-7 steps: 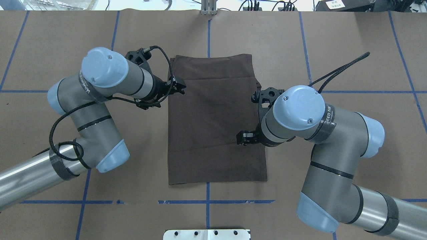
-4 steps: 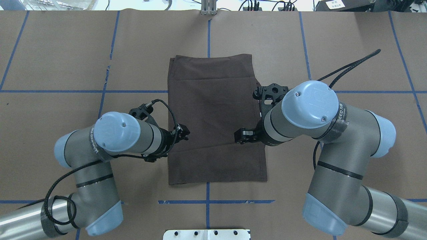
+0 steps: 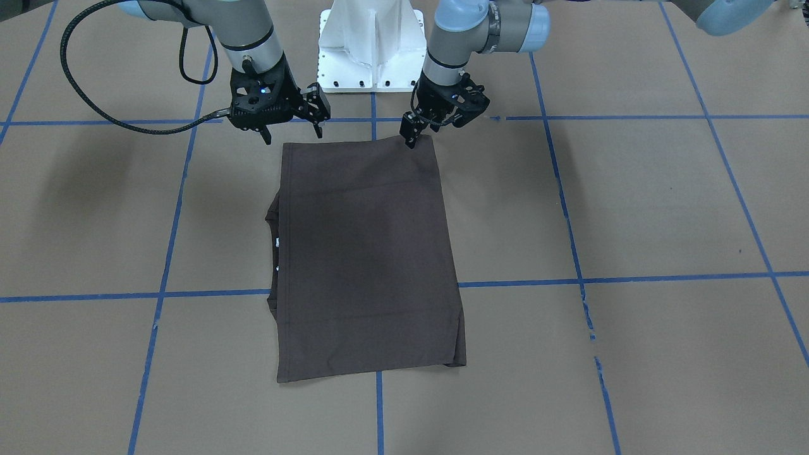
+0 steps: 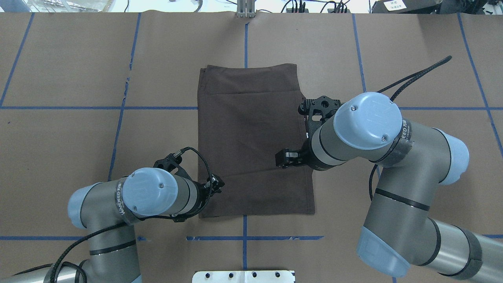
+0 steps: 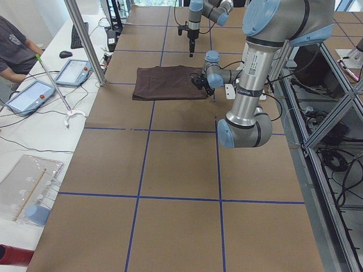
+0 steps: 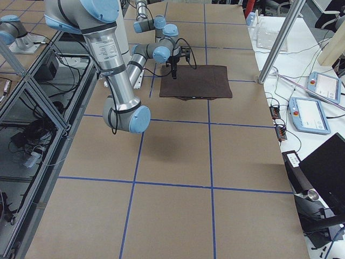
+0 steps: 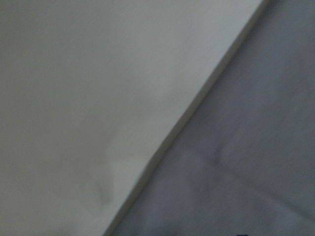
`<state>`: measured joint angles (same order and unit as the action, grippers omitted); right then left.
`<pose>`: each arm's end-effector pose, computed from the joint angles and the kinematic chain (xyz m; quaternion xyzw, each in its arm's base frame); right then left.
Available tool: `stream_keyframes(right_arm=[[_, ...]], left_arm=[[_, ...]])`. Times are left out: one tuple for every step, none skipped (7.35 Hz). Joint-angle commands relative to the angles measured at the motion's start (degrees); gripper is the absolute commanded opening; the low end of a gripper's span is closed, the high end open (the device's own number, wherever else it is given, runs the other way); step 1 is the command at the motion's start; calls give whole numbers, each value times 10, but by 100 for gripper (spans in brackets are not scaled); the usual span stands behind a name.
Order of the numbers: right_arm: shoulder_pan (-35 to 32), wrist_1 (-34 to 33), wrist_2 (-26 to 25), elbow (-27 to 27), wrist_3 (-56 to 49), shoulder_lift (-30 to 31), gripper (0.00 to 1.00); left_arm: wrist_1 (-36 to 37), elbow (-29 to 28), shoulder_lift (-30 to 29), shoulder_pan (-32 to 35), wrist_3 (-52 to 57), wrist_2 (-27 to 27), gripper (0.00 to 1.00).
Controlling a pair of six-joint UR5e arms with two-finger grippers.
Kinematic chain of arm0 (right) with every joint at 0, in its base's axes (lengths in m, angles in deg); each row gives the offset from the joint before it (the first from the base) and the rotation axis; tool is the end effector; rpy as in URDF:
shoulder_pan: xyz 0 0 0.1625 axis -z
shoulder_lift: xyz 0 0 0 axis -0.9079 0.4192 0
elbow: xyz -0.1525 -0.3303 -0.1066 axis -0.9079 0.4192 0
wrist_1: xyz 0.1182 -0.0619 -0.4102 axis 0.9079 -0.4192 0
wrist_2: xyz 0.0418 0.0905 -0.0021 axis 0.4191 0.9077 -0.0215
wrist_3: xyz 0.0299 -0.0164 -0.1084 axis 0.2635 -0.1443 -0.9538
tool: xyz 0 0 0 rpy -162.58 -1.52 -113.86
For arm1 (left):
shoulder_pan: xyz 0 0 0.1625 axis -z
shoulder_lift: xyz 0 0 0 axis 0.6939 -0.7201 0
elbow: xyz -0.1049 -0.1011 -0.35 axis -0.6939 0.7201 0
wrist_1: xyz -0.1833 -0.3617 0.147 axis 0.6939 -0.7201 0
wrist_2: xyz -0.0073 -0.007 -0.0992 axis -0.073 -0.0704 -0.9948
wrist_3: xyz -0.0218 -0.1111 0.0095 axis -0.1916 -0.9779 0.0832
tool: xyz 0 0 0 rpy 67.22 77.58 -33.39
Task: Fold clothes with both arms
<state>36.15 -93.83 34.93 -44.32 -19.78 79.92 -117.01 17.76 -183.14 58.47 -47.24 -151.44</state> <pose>-0.4413 -0.3586 0.1673 0.0484 -0.4324 0.0019 0.9004 0.5698 -0.2726 0.2165 -0.1184 0.4381 -0.3322 0.8268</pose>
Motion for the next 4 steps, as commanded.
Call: stream_keyframes(right_arm=[[-3,0,0,0,-1,2,100],[-3,0,0,1,-1,3,100],[-3,0,0,0,-1,3,100],[-3,0,0,0,-1,4,100]], left_arm=[[3,-4,-1,-5,-4,3,82],[4,-5,-1,-3,-3,4,82],[4,-13,0,-3,-2,4,81],[4,-17,0,-3,-2,4,79]])
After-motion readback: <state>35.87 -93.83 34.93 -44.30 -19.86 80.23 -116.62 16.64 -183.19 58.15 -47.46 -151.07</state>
